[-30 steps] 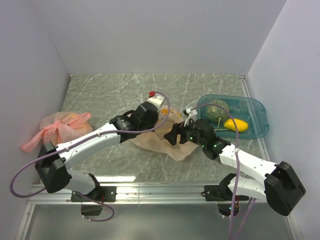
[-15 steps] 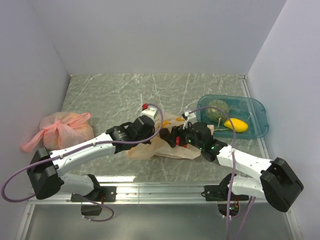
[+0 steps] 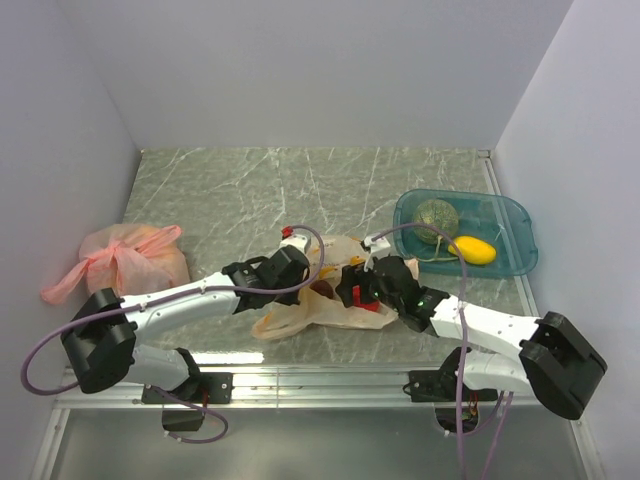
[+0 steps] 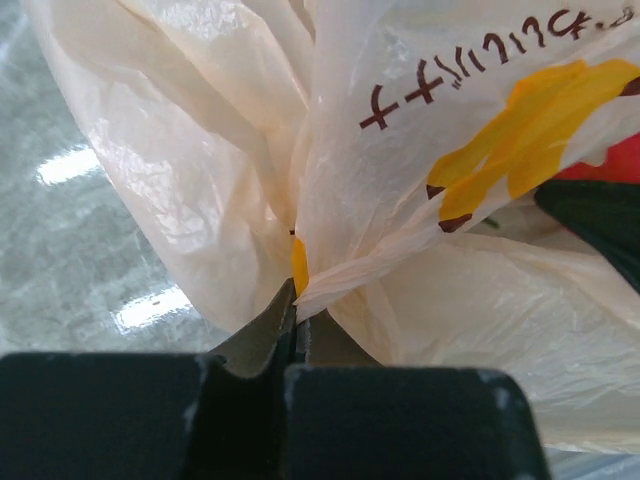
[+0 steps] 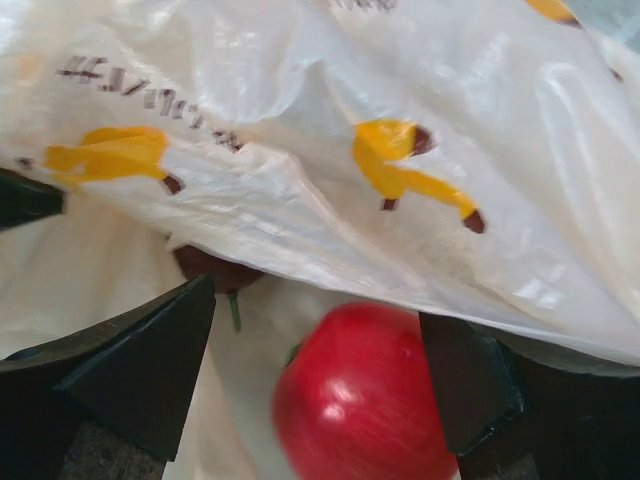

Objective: Untie the knot of the plastic bag and take out the fruit

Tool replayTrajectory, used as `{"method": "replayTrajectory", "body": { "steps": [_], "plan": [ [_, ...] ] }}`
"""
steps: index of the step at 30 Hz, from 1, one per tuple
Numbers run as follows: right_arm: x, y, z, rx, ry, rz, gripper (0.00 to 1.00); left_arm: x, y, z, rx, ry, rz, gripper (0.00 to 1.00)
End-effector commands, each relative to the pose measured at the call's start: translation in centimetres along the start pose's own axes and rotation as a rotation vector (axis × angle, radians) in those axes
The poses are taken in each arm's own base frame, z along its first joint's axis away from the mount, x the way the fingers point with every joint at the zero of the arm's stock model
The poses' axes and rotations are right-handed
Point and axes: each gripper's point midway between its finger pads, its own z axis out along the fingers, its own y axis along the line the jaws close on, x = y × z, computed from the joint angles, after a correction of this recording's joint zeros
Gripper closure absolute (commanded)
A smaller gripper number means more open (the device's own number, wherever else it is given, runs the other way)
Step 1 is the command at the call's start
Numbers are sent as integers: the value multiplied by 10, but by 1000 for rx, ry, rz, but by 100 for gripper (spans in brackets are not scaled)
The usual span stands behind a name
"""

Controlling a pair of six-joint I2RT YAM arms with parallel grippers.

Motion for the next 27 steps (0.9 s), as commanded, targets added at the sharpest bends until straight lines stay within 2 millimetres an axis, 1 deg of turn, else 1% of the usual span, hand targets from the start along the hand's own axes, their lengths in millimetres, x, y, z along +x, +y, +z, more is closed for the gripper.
{"method": "replayTrajectory", "body": {
  "steps": [1,2,3,4,5,6,7,9,12,13,14,16,17,18,22,24,26,27],
  "plan": [
    [5,-18,-9,115,12,-4,11,4,-13,2,59,21,-27,99],
    [4,-20,-10,139,15,5,11,6,-16,2,73,30,-28,99],
    [-5,-19,-11,160,5,15,11,8,-22,1,96,42,-25,99],
    [2,-23,-15,201,42,30,10,7,-26,-1,106,39,-24,99],
    [2,-24,-17,227,47,36,10,7,-29,-2,113,38,-22,99],
    [-2,-21,-19,240,49,66,10,7,-33,-3,121,34,-19,100],
    [4,-23,-23,257,76,71,9,4,-36,-5,130,25,-22,99],
    [10,-23,-26,276,88,111,9,2,-39,-4,140,18,-29,99],
    [25,-28,-24,305,125,137,9,1,-41,-2,146,12,-26,99],
    [26,-27,-22,299,129,140,9,1,-40,-1,140,12,-24,100],
    [32,-27,-18,305,152,133,9,2,-39,0,136,14,-20,99],
    [34,-20,-12,277,173,140,9,3,-38,-1,129,16,-14,99],
    [39,-20,-9,275,192,137,9,2,-36,-1,123,10,-13,99],
    [42,-14,-7,250,203,132,9,2,-35,-1,120,8,-13,99],
    [48,-5,2,217,221,123,9,0,-27,-2,86,-14,-8,99],
    [50,-3,6,215,232,112,9,-1,-22,0,62,-17,0,99],
    [49,2,11,200,234,99,16,2,-18,5,34,-4,7,99],
    [48,4,13,192,232,84,20,0,-13,7,16,-5,5,99]
  ]
}}
